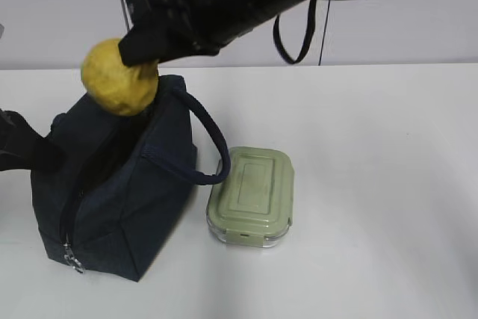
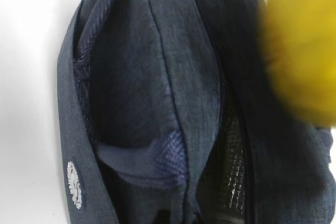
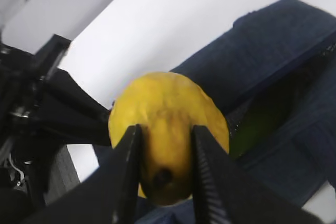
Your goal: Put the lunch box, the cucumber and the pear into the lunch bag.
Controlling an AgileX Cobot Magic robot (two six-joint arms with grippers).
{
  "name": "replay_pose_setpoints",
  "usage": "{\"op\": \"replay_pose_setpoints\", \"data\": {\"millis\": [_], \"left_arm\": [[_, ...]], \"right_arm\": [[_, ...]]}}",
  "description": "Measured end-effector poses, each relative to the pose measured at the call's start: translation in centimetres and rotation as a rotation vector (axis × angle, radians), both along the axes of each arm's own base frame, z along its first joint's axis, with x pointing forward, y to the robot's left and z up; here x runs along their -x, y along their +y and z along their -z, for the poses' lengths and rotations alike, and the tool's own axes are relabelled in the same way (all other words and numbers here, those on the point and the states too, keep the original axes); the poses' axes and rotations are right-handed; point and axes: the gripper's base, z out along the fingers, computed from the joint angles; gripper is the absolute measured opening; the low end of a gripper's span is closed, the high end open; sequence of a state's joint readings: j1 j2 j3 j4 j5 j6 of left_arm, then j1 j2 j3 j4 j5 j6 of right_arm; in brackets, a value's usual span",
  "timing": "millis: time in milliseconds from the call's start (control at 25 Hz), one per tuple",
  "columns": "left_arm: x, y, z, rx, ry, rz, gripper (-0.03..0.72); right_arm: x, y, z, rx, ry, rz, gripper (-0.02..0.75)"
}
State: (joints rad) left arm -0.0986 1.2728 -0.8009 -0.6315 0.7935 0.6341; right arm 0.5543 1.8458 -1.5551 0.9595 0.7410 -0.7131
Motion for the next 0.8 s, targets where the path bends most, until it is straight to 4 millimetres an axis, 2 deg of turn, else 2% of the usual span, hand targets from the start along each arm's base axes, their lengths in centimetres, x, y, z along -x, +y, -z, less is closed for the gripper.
{"op": "replay_pose_setpoints", "data": {"millis": [160, 240, 320, 360, 400, 440, 520, 640, 720, 800], "left_arm": [[0.0, 0.0, 0.0, -0.001, 0.000, 0.000, 0.002], [0.0, 0.0, 0.0, -0.001, 0.000, 0.000, 0.002], [0.0, 0.0, 0.0, -0.001, 0.000, 0.000, 0.002], [0.0, 0.0, 0.0, -0.001, 0.000, 0.000, 0.002], [0.0, 0.0, 0.0, -0.001, -0.001, 0.000, 0.002], [0.0, 0.0, 0.0, -0.001, -0.002, -0.001, 0.002], [0.0, 0.0, 0.0, -0.001, -0.002, -0.001, 0.002], [0.0, 0.0, 0.0, -0.001, 0.000, 0.000, 0.002], [0.0, 0.0, 0.0, -0.003, 0.002, 0.003, 0.002], [0.0, 0.0, 0.0, -0.003, 0.003, 0.004, 0.002]], "right_arm": [[-1.1, 0.8, 3.5, 0.043, 0.058, -0.005, 0.204], [-1.3, 0.9, 4.2, 0.061, 0.069, -0.015, 0.213], [-1.2, 0.8, 4.5, 0.078, 0.071, -0.028, 0.283], [-1.1, 0.9, 4.5, 0.081, 0.076, -0.039, 0.363], [-1.1, 0.9, 4.5, 0.082, 0.079, -0.043, 0.393], [-1.1, 0.9, 4.3, 0.087, 0.087, -0.046, 0.449], [-1.0, 0.7, 3.9, 0.093, 0.077, -0.050, 0.477], [-0.4, 0.1, 1.9, 0.094, 0.021, -0.049, 0.486], [-0.1, -1.2, -0.2, 0.093, -0.017, -0.017, 0.487], [0.0, -3.3, -1.3, 0.095, -0.016, 0.044, 0.487]]}}
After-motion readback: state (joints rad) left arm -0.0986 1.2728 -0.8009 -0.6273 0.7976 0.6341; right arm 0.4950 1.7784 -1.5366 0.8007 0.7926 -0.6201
